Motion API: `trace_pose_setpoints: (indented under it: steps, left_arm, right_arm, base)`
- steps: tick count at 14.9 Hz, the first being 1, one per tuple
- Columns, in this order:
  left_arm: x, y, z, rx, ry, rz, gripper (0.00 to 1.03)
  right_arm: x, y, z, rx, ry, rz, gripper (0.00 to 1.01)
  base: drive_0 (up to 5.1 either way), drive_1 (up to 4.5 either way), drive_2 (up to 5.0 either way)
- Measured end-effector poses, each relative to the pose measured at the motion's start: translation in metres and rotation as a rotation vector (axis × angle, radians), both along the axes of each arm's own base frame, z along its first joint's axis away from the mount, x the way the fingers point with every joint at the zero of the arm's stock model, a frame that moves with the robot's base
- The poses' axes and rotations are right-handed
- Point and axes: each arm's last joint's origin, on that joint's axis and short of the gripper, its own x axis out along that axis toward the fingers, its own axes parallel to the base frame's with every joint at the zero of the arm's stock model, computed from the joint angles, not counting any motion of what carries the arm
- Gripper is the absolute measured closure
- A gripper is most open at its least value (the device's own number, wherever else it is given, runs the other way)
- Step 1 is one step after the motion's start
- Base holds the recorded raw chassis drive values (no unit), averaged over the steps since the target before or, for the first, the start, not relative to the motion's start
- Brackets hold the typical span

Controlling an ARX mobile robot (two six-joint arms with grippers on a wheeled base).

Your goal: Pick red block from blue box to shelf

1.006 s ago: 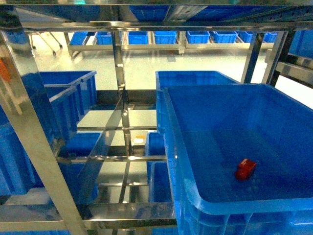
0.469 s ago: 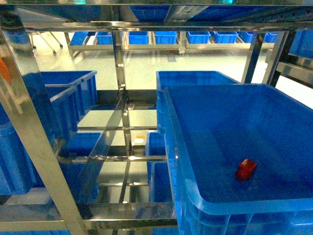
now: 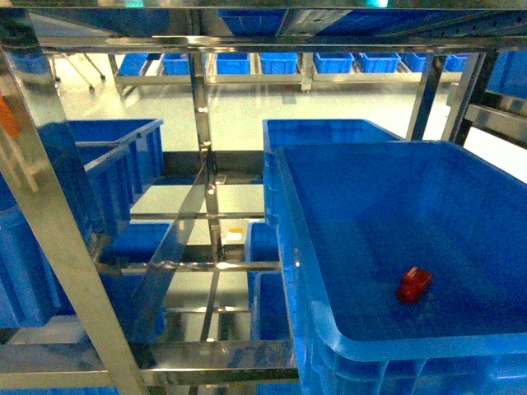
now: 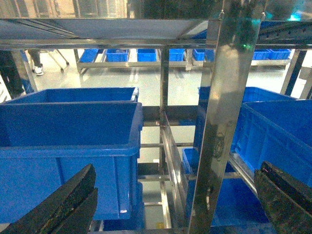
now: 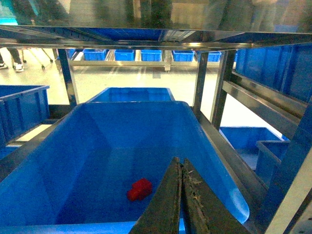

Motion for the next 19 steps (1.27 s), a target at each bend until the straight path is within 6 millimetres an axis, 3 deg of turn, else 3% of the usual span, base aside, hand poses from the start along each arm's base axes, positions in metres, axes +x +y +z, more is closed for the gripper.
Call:
trace_pose_setpoints:
  steps: [6,7,12,16,19]
  left_arm:
    - [0.0,0.0,0.0,0.0,0.0,0.001,0.05]
    - [0.0,0.0,0.0,0.0,0.0,0.0,0.05]
    - [0.0,0.0,0.0,0.0,0.0,0.0,0.05]
    - [0.0,0.0,0.0,0.0,0.0,0.0,0.05]
    - [0.0,0.0,0.0,0.0,0.0,0.0,0.05]
  right_arm:
    - [-0.013,0.0,-0.006,0.0,0.043,0.0,0.99]
    - [-0.015,0.0,0.0,0.0,-0.014,0.001,1.0]
    - [-0.015,0.0,-0.004,0.0,0.01,0.0,0.99]
    - [-0.015,0.0,-0.004,0.0,0.01,0.0,0.57]
    - [-0.015,0.0,-0.004,0.0,0.01,0.0,0.13]
  base:
    - [0.0,0.0,0.0]
    - [0.0,0.0,0.0]
    - [0.0,0.0,0.0]
    - [0.0,0.0,0.0]
    - [0.0,0.0,0.0]
